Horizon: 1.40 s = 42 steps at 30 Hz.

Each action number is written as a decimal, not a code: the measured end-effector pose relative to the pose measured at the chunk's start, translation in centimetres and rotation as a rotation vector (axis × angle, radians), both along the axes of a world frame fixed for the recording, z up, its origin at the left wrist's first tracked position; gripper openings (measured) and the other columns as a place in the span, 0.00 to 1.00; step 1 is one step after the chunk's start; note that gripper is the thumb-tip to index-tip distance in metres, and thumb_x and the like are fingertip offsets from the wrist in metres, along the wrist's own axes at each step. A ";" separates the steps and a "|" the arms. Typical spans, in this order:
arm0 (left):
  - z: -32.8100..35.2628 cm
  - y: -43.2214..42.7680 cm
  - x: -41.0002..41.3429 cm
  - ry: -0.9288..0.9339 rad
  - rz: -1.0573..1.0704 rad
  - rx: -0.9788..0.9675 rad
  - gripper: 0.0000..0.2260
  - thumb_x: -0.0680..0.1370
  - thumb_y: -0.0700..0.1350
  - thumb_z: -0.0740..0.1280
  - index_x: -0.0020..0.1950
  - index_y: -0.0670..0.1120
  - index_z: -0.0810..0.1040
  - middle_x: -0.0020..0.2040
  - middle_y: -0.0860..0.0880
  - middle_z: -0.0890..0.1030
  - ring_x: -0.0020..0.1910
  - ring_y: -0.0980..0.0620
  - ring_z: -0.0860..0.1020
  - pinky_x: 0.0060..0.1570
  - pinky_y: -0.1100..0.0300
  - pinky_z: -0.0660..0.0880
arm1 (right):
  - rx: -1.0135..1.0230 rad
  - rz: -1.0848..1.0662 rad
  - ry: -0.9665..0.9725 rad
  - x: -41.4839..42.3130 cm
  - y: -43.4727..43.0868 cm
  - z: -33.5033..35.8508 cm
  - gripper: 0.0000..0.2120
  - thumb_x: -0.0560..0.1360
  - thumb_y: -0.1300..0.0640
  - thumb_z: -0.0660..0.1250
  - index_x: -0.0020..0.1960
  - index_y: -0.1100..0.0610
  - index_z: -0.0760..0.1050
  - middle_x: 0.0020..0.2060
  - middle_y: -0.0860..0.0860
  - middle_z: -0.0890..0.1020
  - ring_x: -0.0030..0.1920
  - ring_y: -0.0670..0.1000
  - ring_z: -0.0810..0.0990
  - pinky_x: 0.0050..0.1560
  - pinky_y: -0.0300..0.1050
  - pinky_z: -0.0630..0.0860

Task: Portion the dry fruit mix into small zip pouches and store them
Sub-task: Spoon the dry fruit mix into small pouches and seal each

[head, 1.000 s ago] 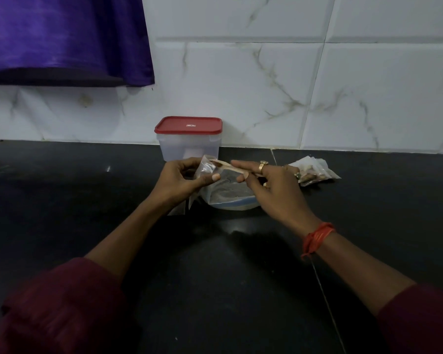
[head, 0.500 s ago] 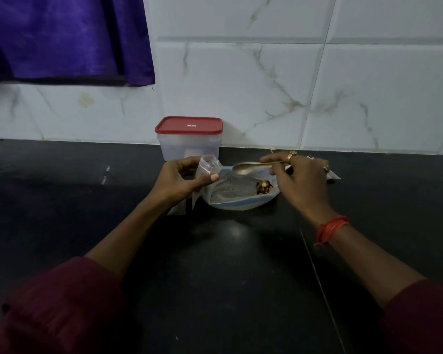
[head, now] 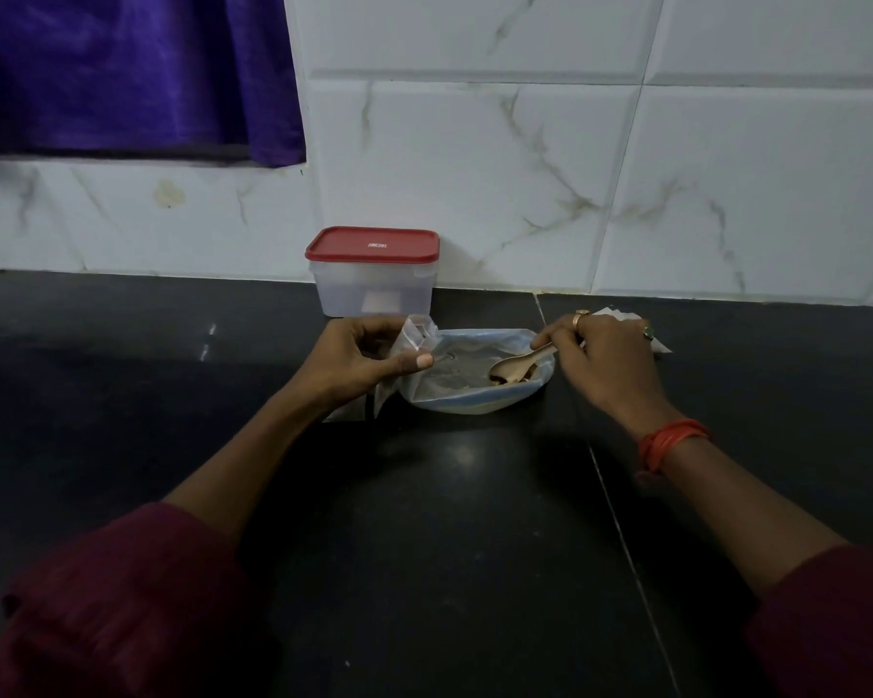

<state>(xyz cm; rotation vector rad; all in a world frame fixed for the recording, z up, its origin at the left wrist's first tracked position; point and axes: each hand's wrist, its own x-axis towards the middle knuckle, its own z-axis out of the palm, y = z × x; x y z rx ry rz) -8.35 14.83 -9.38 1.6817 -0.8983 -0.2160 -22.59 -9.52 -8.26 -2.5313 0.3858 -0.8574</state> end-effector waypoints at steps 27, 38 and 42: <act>-0.3 0.0 0.2 -0.039 0.031 -0.028 0.22 0.66 0.46 0.78 0.60 0.50 0.81 0.53 0.55 0.85 0.53 0.59 0.83 0.47 0.67 0.79 | 0.345 0.009 0.060 0.5 2.9 -0.4 0.14 0.80 0.55 0.61 0.45 0.48 0.86 0.34 0.48 0.83 0.39 0.47 0.81 0.45 0.50 0.78; -0.6 -0.2 0.4 -0.068 0.021 0.005 0.22 0.69 0.42 0.79 0.62 0.48 0.81 0.55 0.53 0.85 0.56 0.57 0.82 0.51 0.64 0.80 | 0.421 -0.005 0.002 0.2 2.8 0.2 0.14 0.80 0.57 0.60 0.48 0.48 0.85 0.36 0.50 0.84 0.43 0.52 0.82 0.48 0.51 0.78; -0.6 -0.3 0.3 -0.111 0.037 0.029 0.26 0.67 0.47 0.79 0.65 0.47 0.80 0.58 0.52 0.84 0.57 0.55 0.82 0.56 0.59 0.80 | 0.486 0.023 -0.098 0.0 3.2 0.6 0.17 0.79 0.59 0.61 0.39 0.45 0.83 0.33 0.47 0.84 0.37 0.41 0.80 0.39 0.37 0.72</act>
